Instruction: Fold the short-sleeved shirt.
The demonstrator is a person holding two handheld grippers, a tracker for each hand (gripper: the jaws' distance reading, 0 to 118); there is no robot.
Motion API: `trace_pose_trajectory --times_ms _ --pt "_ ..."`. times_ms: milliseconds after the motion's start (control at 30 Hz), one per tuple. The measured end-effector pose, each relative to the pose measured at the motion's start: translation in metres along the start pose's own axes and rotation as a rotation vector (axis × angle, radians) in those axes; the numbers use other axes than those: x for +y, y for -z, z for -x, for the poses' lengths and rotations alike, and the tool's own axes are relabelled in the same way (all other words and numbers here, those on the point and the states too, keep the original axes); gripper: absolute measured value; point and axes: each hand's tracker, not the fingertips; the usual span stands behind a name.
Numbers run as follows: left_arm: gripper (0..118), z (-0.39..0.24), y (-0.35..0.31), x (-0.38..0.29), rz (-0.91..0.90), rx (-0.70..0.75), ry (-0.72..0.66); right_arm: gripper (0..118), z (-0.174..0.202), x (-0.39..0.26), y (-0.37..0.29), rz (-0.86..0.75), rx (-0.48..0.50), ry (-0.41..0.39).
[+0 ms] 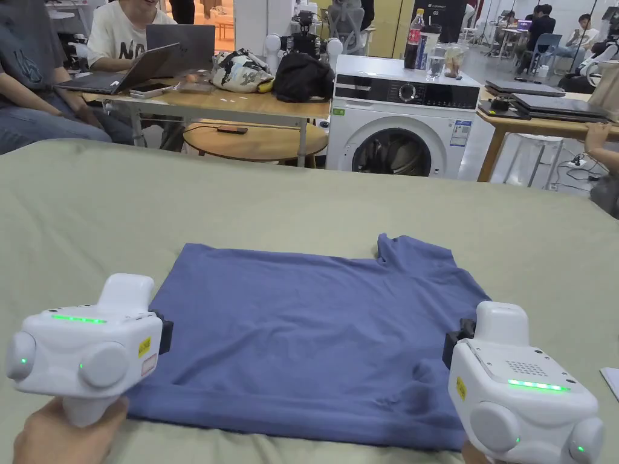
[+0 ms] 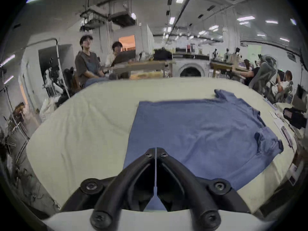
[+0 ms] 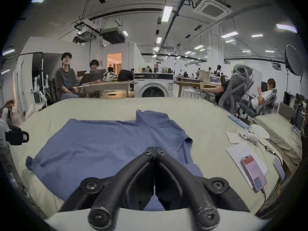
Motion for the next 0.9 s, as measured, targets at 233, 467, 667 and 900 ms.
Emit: trace_pose_trajectory --times_ms 233,467,667,900 --pt "1 0.038 0.006 -0.006 0.29 -0.034 -0.055 0 -0.001 -0.008 0.008 0.068 0.012 -0.026" --pt "58 0.062 0.007 -0.01 0.391 0.025 -0.126 0 -0.003 -0.012 0.012 0.108 0.02 -0.047" --pt "58 0.062 0.036 -0.036 0.483 -0.002 -0.147 0 -0.005 -0.015 0.014 0.149 0.004 -0.047" --pt "7 0.042 0.027 -0.032 0.439 -0.019 -0.023 0 -0.027 -0.016 0.017 0.268 -0.009 -0.053"
